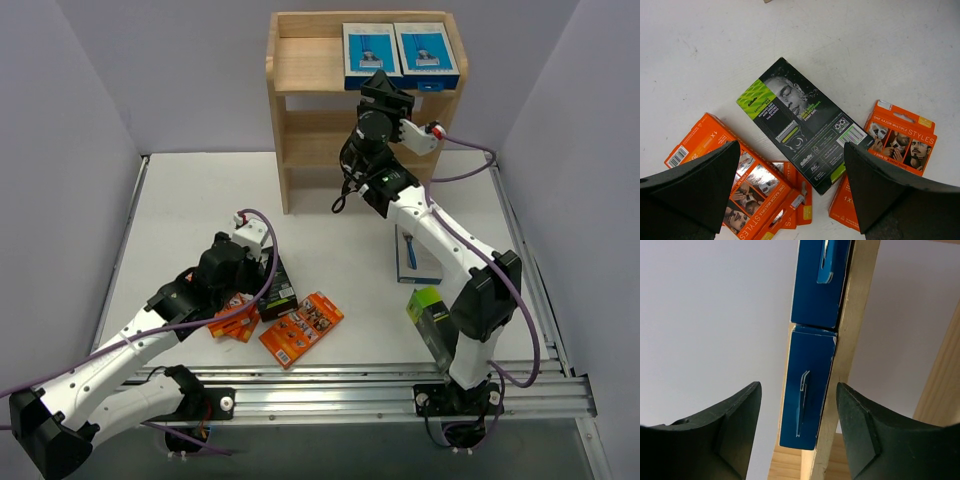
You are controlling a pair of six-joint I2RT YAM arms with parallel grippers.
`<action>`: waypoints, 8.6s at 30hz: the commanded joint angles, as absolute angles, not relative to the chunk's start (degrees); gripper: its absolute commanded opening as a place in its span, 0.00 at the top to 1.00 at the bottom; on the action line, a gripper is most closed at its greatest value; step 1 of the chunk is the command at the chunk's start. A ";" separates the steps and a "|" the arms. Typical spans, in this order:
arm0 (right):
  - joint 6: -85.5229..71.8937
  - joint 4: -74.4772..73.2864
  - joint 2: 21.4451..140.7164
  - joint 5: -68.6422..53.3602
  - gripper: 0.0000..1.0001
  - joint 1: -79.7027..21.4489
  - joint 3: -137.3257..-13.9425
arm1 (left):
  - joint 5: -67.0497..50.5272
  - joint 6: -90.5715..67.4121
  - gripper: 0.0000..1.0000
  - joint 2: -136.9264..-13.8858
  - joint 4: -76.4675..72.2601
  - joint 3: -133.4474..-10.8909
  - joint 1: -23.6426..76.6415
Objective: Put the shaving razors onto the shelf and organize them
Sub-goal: Place the shaving razor onto shelf, then grab a shaving razor with the right arm
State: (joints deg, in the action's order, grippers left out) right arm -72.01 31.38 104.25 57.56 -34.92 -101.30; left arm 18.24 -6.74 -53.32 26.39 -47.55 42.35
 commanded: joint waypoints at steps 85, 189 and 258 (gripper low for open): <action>-40.17 12.04 39.72 6.07 0.00 -43.51 -25.49 | 9.06 -24.34 0.06 -123.30 16.08 -154.42 35.33; -39.10 -14.75 43.50 23.62 0.04 -36.39 -38.66 | 2.90 -15.04 0.20 -53.20 14.14 -64.19 26.37; -25.41 19.61 81.32 -19.08 0.56 -10.37 -39.64 | 23.12 -7.21 0.33 -40.16 14.77 -47.02 36.12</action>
